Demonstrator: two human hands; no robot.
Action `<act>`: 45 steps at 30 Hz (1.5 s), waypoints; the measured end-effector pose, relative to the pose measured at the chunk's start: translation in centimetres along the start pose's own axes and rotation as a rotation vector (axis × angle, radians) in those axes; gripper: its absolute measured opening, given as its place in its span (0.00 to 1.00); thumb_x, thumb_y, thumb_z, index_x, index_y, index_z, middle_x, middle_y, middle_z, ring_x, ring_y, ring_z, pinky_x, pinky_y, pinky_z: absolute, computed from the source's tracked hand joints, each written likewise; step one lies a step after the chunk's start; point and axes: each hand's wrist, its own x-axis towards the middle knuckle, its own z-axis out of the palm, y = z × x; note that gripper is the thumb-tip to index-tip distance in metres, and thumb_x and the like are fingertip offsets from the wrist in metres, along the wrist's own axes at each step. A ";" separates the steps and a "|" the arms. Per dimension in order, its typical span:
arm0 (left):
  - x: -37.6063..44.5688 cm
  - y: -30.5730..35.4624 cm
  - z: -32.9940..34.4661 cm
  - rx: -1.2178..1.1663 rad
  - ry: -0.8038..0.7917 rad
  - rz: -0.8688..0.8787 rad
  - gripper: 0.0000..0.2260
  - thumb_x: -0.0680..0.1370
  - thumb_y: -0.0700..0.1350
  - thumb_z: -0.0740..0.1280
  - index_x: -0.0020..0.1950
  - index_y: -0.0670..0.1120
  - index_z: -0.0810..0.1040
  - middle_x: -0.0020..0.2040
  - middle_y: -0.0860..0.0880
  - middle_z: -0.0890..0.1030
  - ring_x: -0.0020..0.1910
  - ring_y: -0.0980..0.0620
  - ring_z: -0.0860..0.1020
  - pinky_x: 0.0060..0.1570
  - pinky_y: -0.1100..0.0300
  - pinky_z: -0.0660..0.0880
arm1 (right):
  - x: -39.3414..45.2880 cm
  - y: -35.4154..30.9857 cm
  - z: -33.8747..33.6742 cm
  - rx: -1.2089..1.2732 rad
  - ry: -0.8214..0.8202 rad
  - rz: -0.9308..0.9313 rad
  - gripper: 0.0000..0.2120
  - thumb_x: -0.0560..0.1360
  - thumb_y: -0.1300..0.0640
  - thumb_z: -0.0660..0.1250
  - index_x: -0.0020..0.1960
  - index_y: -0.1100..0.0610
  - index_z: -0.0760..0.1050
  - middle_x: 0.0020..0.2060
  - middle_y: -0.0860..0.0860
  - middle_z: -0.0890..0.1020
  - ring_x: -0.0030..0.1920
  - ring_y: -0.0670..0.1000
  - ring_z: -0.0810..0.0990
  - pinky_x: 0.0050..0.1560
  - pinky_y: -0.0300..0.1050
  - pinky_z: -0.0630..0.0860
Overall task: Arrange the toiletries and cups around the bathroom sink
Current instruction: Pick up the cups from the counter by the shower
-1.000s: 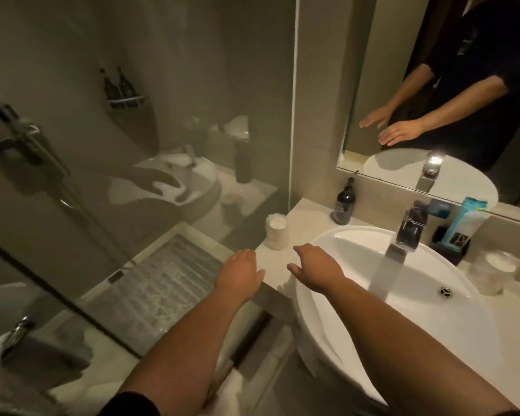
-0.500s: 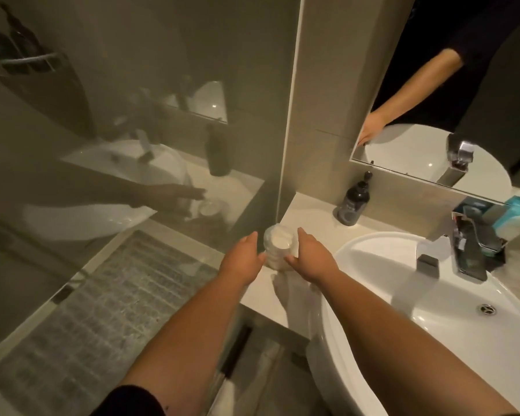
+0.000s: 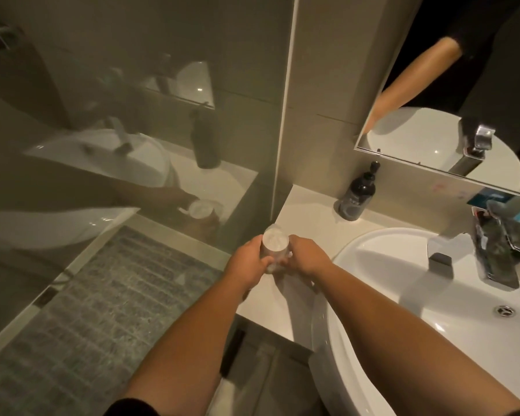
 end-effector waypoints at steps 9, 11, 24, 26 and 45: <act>-3.9 6.7 -2.9 -0.036 0.033 0.134 0.20 0.75 0.45 0.69 0.67 0.48 0.71 0.60 0.48 0.79 0.58 0.48 0.77 0.56 0.55 0.72 | -7.6 -1.3 -6.4 0.051 0.185 -0.068 0.22 0.71 0.47 0.71 0.62 0.55 0.75 0.55 0.55 0.82 0.52 0.57 0.79 0.52 0.48 0.75; -5.3 9.1 -3.0 -0.015 0.024 0.175 0.20 0.75 0.46 0.69 0.66 0.49 0.72 0.59 0.49 0.80 0.57 0.48 0.77 0.55 0.55 0.73 | -10.4 -1.0 -8.3 0.066 0.227 -0.043 0.22 0.71 0.48 0.71 0.62 0.55 0.74 0.55 0.55 0.82 0.52 0.57 0.79 0.53 0.50 0.76; -17.2 23.8 12.5 0.150 -0.088 0.522 0.18 0.76 0.50 0.66 0.66 0.54 0.71 0.61 0.50 0.79 0.56 0.48 0.77 0.48 0.59 0.69 | -31.8 14.5 -12.5 0.096 0.375 0.211 0.19 0.73 0.50 0.67 0.63 0.52 0.75 0.55 0.54 0.83 0.53 0.57 0.80 0.52 0.49 0.76; -18.8 26.9 15.6 0.149 -0.106 0.573 0.17 0.77 0.51 0.65 0.66 0.54 0.72 0.61 0.50 0.80 0.57 0.48 0.77 0.49 0.58 0.70 | -34.9 17.9 -13.6 0.082 0.413 0.258 0.19 0.74 0.51 0.68 0.64 0.53 0.75 0.56 0.55 0.82 0.54 0.57 0.80 0.55 0.50 0.75; -11.5 42.1 32.0 0.187 -0.305 0.801 0.15 0.79 0.48 0.62 0.65 0.50 0.71 0.57 0.47 0.81 0.54 0.44 0.78 0.46 0.56 0.71 | -34.9 37.9 -20.8 0.281 0.639 0.576 0.18 0.72 0.56 0.66 0.61 0.52 0.74 0.51 0.51 0.82 0.50 0.54 0.79 0.50 0.48 0.77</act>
